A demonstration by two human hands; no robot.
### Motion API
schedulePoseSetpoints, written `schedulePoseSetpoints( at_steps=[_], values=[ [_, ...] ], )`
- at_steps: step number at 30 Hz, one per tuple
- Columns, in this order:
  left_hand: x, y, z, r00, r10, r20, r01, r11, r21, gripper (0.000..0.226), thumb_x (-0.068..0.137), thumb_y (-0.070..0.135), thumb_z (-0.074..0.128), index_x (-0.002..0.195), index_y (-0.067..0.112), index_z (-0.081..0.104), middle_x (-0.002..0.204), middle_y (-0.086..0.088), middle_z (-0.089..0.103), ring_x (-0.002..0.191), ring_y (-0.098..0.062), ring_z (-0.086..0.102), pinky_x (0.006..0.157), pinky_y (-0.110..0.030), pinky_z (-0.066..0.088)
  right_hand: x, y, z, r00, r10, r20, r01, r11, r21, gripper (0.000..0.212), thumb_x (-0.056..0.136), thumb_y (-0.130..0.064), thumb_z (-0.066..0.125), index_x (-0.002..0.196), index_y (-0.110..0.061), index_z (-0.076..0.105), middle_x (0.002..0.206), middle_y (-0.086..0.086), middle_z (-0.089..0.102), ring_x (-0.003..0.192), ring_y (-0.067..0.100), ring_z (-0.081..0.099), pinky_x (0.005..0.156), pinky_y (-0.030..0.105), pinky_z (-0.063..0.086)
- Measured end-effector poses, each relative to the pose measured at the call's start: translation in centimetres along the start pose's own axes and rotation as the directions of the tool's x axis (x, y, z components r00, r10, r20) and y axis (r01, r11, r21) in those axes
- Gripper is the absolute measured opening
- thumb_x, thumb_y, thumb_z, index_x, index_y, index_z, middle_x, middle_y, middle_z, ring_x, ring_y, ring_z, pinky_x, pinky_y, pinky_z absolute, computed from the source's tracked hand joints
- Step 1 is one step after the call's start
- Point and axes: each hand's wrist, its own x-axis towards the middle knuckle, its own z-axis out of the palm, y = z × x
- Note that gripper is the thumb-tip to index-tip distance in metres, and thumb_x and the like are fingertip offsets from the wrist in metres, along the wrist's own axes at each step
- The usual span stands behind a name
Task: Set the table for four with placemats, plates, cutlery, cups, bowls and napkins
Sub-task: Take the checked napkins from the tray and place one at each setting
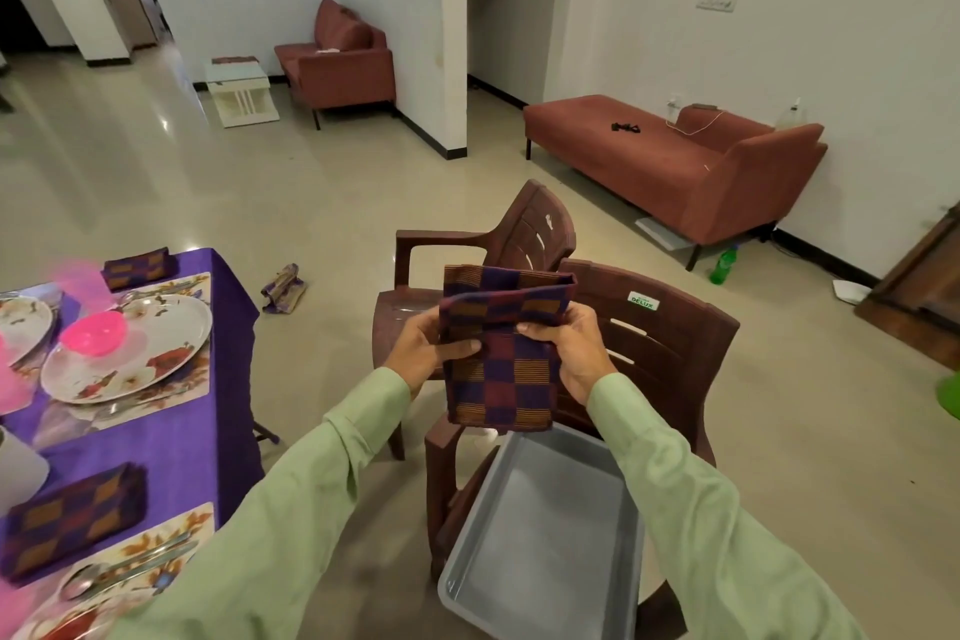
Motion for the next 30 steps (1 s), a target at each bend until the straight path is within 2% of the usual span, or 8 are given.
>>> schedulePoseSetpoints(
  at_steps=[2, 5, 8, 12, 15, 19, 25, 30],
  values=[
    [0.1, -0.5, 0.1, 0.998, 0.032, -0.050, -0.032, 0.999, -0.010, 0.020, 0.088, 0.006, 0.066, 0.105, 0.017, 0.068, 0.102, -0.008, 0.074, 0.101, -0.033, 0.069, 0.080, -0.047, 0.058, 0.3, -0.4, -0.3, 1.000, -0.012, 0.020, 0.012, 1.000, 0.003, 0.025, 0.085, 0.008, 0.065, 0.108, 0.001, 0.067, 0.106, 0.023, 0.071, 0.101, 0.038, 0.069, 0.089, 0.049, 0.056],
    [0.4, 0.4, 0.4, 0.989, 0.115, -0.091, -0.119, 0.992, -0.031, 0.013, 0.084, 0.002, 0.067, 0.094, 0.009, 0.071, 0.093, -0.010, 0.073, 0.088, -0.024, 0.070, 0.074, -0.038, 0.057, 0.2, -1.4, -1.0, 0.981, -0.097, 0.167, 0.097, 0.995, 0.009, 0.020, 0.089, 0.009, 0.056, 0.103, 0.004, 0.070, 0.113, 0.025, 0.068, 0.110, 0.039, 0.064, 0.089, 0.045, 0.057],
    [0.6, 1.3, 0.4, 0.986, 0.133, -0.095, -0.142, 0.986, -0.092, 0.012, 0.085, -0.011, 0.060, 0.087, -0.001, 0.066, 0.098, -0.013, 0.070, 0.092, -0.022, 0.069, 0.070, -0.030, 0.058, -0.1, -2.0, -1.7, 0.970, -0.077, 0.232, 0.068, 0.997, 0.045, 0.034, 0.088, 0.018, 0.045, 0.099, 0.001, 0.071, 0.125, 0.020, 0.065, 0.121, 0.036, 0.059, 0.088, 0.047, 0.057],
    [0.9, 1.5, 0.1, 0.981, 0.173, -0.092, -0.183, 0.977, -0.108, 0.032, 0.089, -0.017, 0.051, 0.070, 0.004, 0.067, 0.096, -0.010, 0.073, 0.093, -0.026, 0.069, 0.069, -0.033, 0.059, -0.4, -1.5, -2.2, 0.969, -0.010, 0.248, -0.004, 0.998, 0.057, 0.046, 0.092, 0.016, 0.036, 0.124, -0.003, 0.063, 0.131, 0.016, 0.062, 0.123, 0.034, 0.058, 0.088, 0.043, 0.056],
    [0.7, 1.7, 0.2, 0.963, 0.245, -0.110, -0.255, 0.963, -0.088, 0.046, 0.089, -0.017, 0.051, 0.063, 0.016, 0.070, 0.099, -0.012, 0.072, 0.097, -0.029, 0.068, 0.076, -0.038, 0.060, -0.7, -1.9, -2.1, 0.972, 0.036, 0.230, -0.086, 0.974, 0.212, 0.040, 0.099, -0.004, 0.040, 0.135, -0.011, 0.054, 0.135, 0.014, 0.059, 0.121, 0.031, 0.059, 0.086, 0.039, 0.057],
    [0.1, 2.0, -0.2, 0.940, 0.315, -0.133, -0.324, 0.945, -0.049, 0.047, 0.090, -0.015, 0.053, 0.063, 0.020, 0.071, 0.101, -0.012, 0.072, 0.099, -0.033, 0.068, 0.077, -0.039, 0.059, -1.1, -1.2, -1.2, 0.970, 0.127, 0.207, -0.162, 0.974, 0.160, 0.044, 0.097, -0.040, 0.052, 0.133, -0.015, 0.050, 0.127, 0.011, 0.063, 0.115, 0.034, 0.061, 0.095, 0.052, 0.051],
    [-0.6, 1.9, -0.9, 0.898, 0.377, -0.229, -0.392, 0.920, -0.024, 0.046, 0.090, -0.014, 0.053, 0.063, 0.019, 0.068, 0.101, -0.012, 0.073, 0.099, -0.034, 0.068, 0.076, -0.038, 0.058, -1.6, 0.0, 1.9, 0.992, 0.073, 0.101, -0.091, 0.979, 0.185, 0.031, 0.088, -0.022, 0.070, 0.110, -0.014, 0.050, 0.115, 0.010, 0.070, 0.109, 0.030, 0.066, 0.092, 0.044, 0.054],
    [-1.5, 1.6, -1.8, 0.873, 0.395, -0.287, -0.420, 0.907, -0.029, 0.027, 0.085, -0.001, 0.057, 0.066, 0.017, 0.066, 0.107, -0.018, 0.069, 0.105, -0.036, 0.065, 0.081, -0.043, 0.059, -1.9, 0.7, 3.2, 0.989, 0.083, 0.119, -0.098, 0.987, 0.127, 0.030, 0.089, -0.017, 0.069, 0.117, -0.008, 0.062, 0.115, 0.010, 0.071, 0.110, 0.025, 0.067, 0.094, 0.041, 0.054]
  ],
)
